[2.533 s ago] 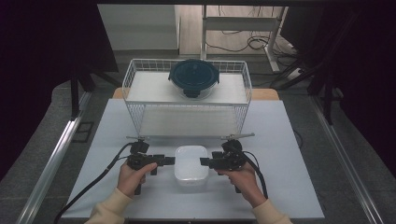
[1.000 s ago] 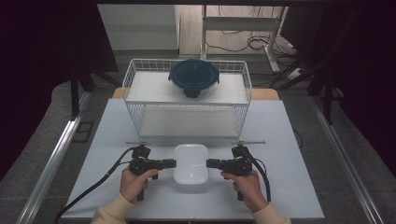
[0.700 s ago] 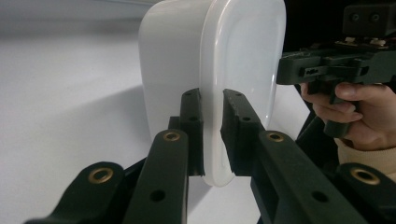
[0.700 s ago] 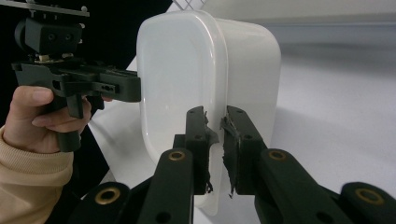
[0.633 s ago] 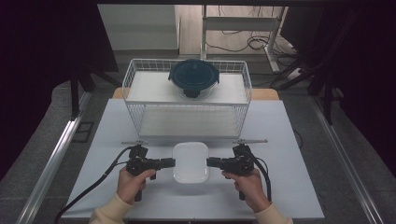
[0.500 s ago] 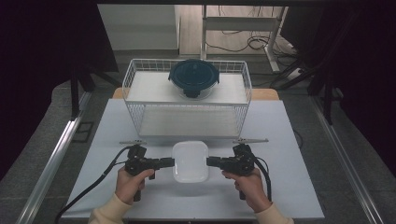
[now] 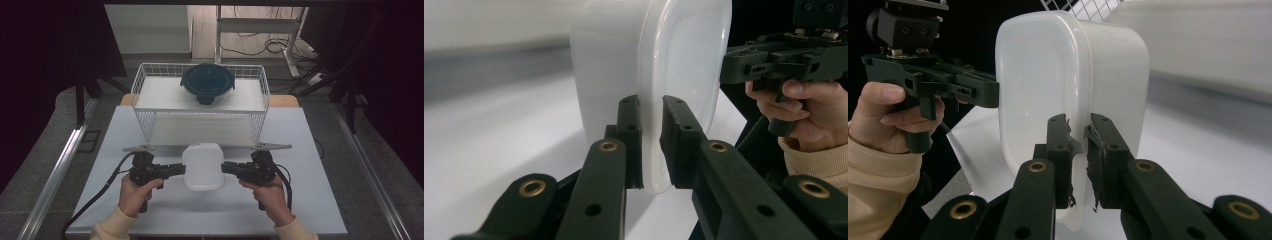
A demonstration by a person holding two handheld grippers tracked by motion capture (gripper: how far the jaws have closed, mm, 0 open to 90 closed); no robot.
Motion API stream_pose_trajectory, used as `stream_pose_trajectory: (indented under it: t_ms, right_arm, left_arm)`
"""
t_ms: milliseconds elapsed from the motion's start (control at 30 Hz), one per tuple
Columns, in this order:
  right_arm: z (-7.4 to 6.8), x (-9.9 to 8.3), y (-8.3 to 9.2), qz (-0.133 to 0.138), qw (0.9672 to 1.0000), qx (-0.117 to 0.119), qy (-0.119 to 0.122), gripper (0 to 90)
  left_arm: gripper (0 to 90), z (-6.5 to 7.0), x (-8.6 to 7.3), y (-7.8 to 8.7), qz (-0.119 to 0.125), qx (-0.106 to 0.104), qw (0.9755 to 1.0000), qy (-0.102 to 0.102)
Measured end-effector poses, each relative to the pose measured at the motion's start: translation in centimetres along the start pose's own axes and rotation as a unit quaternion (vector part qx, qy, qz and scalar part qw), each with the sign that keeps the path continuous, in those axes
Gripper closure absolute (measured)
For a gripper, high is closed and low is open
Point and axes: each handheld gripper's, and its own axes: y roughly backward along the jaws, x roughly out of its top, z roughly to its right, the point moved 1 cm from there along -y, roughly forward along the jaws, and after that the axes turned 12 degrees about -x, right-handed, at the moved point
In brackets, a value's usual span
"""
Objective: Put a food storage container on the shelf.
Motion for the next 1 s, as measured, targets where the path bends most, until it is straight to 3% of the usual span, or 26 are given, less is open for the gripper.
stream_pose_trajectory:
  t_ms: [567, 1000]
  right_arm:
    - [-2.1, 5.1, 1.9, 0.036, 0.9987, 0.011, 0.033, 80.2]
    - [-4.2, 9.9, 3.1, 0.058, 0.9965, 0.018, 0.058, 80.2]
  left_arm:
    - [79.7, 2.7, 4.7, 2.8, 0.024, -0.004, 0.999, -0.037]
    - [79.8, 5.0, 8.6, 5.5, 0.049, 0.006, 0.9962, -0.071]
